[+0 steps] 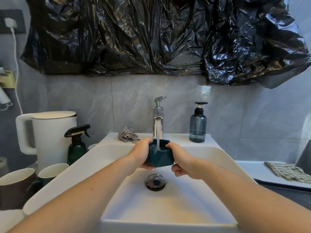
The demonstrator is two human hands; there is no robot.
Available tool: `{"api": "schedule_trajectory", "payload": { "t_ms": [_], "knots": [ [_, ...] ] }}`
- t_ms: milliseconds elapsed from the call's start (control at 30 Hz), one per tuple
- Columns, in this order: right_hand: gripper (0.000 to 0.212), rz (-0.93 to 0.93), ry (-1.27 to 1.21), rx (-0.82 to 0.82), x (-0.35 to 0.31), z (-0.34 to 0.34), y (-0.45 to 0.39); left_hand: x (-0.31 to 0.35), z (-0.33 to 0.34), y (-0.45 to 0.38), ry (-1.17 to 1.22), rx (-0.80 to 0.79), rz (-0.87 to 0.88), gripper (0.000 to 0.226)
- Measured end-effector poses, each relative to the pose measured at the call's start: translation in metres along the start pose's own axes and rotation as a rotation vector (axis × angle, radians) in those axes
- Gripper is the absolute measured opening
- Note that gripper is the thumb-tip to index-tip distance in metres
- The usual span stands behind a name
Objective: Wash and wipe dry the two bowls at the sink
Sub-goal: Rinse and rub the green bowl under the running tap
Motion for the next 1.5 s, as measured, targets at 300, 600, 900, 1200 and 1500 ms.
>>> {"api": "schedule_trajectory", "payload": {
  "t_ms": [300,600,900,1200,1500],
  "knots": [
    [0.049,0.038,0.145,0.011,0.008,-0.003,-0.005,0.004,-0.004,-0.004,-0.226,-0.012,0.081,0.039],
    [0.040,-0.059,0.246,0.153,-0.002,-0.010,-0.005,0.011,0.000,-0.003,-0.272,-0.044,0.131,0.038],
    [0.039,-0.129,0.314,0.323,-0.011,-0.021,-0.007,0.010,0.007,-0.002,-0.237,-0.071,0.116,0.024],
    [0.039,-0.157,0.318,0.411,-0.012,-0.028,-0.001,-0.010,0.010,-0.008,-0.397,-0.185,0.054,0.027],
    [0.023,-0.195,0.290,0.384,-0.013,-0.028,-0.002,0.001,0.007,-0.008,-0.502,-0.143,0.176,0.036]
  ]
}}
Point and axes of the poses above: each hand's wrist, its own y-axis away from the middle knuckle, its own z-axis out of the palm, x = y × z, the point moved 9 cm from there along -y, towards the middle knuckle, and after that the axes turned 15 degrees about z, right-handed, at the moved point
